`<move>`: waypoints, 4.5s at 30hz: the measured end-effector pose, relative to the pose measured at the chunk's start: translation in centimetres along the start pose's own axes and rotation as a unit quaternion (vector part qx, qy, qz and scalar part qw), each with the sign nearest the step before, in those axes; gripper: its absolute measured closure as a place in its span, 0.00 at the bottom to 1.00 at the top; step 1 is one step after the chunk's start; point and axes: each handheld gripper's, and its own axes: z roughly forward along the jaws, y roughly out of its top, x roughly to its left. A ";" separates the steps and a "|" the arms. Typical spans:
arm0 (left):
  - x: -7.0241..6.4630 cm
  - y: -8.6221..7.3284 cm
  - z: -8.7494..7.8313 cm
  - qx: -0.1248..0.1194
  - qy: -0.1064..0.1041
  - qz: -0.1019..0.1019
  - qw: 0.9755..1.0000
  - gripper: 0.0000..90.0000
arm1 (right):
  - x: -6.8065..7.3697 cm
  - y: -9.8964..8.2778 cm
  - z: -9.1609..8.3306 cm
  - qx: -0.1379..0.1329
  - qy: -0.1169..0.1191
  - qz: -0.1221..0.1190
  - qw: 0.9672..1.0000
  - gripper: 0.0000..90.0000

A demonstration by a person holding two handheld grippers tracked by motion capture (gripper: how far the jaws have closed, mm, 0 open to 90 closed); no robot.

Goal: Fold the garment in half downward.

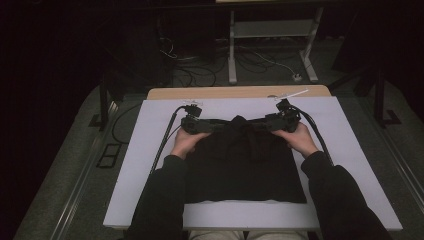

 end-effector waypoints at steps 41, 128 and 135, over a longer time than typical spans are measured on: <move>-1.0 -0.2 2.8 0.006 0.019 -0.005 1.000 0.96 | 1.1 0.0 2.8 0.020 -0.007 -0.047 0.999 0.90; -7.7 -5.9 -6.1 -0.064 -0.070 0.053 0.994 0.97 | 5.7 -8.5 -6.7 0.033 0.023 -0.025 0.999 0.91; -8.1 -6.8 -6.7 -0.052 -0.079 0.057 0.994 0.97 | 6.2 -8.9 -7.6 0.033 0.028 -0.026 0.999 0.91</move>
